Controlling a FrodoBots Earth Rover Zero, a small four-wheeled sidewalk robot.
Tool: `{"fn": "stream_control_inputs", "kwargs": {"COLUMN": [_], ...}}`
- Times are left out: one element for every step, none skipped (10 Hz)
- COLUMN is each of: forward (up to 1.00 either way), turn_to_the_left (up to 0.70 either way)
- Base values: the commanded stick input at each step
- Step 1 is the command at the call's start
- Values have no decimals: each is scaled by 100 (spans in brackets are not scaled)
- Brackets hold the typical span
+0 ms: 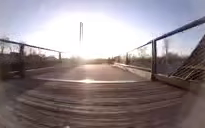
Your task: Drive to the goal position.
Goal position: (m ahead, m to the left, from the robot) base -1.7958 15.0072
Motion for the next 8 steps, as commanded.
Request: {"fn": "stream_control_inputs", "kwargs": {"forward": [70,70,70,70,70,70,70,70], "turn_to_the_left": [0,0,0,0,0,0,0,0]}}
